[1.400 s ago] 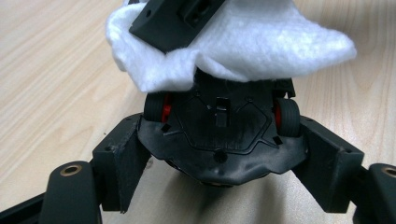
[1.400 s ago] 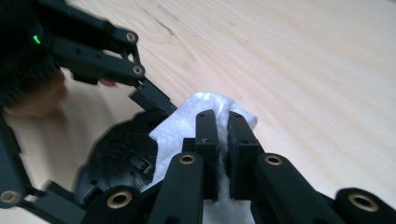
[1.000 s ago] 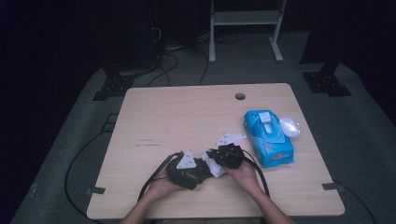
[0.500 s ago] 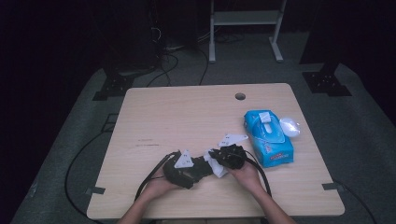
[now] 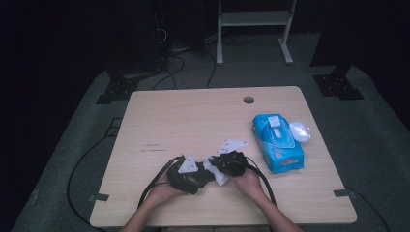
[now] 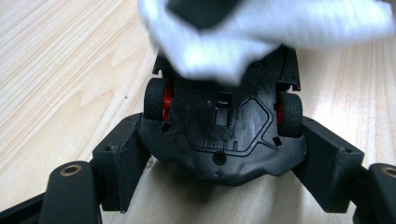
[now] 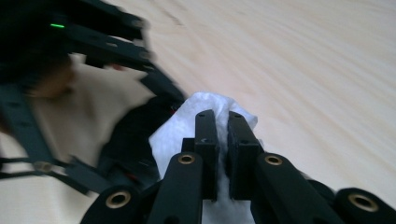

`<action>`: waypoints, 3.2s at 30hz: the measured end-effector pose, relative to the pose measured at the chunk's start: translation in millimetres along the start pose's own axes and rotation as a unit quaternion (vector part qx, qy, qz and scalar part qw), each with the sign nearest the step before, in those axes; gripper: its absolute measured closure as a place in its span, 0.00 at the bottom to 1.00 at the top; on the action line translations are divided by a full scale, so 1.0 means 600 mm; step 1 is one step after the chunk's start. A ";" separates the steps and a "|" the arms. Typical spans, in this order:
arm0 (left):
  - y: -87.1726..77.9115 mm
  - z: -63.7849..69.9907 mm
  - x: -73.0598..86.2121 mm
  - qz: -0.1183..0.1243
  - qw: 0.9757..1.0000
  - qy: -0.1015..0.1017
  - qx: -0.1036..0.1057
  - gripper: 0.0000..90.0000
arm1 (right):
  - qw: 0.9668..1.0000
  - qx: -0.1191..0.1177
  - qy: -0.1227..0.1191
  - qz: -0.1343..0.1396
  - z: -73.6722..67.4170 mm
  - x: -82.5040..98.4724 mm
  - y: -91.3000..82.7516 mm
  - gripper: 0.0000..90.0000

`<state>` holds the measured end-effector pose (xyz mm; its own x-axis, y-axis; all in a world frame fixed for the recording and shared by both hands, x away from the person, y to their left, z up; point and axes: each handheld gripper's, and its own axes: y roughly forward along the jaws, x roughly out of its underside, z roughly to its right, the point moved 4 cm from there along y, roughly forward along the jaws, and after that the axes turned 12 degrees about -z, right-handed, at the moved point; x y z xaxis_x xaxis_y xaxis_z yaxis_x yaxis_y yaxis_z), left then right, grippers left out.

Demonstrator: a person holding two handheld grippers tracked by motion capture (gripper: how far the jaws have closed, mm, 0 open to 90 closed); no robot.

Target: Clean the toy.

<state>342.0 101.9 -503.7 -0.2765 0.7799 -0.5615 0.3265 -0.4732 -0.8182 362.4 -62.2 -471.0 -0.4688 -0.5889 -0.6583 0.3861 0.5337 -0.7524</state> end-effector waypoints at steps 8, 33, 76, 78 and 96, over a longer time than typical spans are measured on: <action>-0.003 -0.009 0.005 -0.004 1.000 -0.001 -0.001 0.27 | 1.000 0.024 0.014 0.004 0.029 0.020 -0.021 0.93; -0.007 -0.028 0.016 -0.005 1.000 -0.019 -0.009 0.27 | 0.999 0.026 0.042 -0.006 0.037 0.043 -0.034 0.93; -0.004 -0.008 0.009 -0.001 1.000 0.006 0.013 0.27 | 0.999 0.012 0.043 0.020 0.040 0.034 -0.031 0.93; -0.005 -0.003 0.008 -0.002 1.000 0.012 0.014 0.27 | 1.000 0.014 0.019 0.014 0.028 0.027 -0.024 0.93; -0.003 0.003 0.005 0.002 1.000 0.019 0.019 0.27 | 0.995 0.027 0.087 0.028 0.072 0.036 -0.034 0.93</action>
<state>338.8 104.2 -504.0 -0.2398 0.7932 -0.5598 0.2921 -0.4909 -0.8207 378.7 -112.3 -470.9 -0.5739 -0.4432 -0.6886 0.4547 0.5269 -0.7180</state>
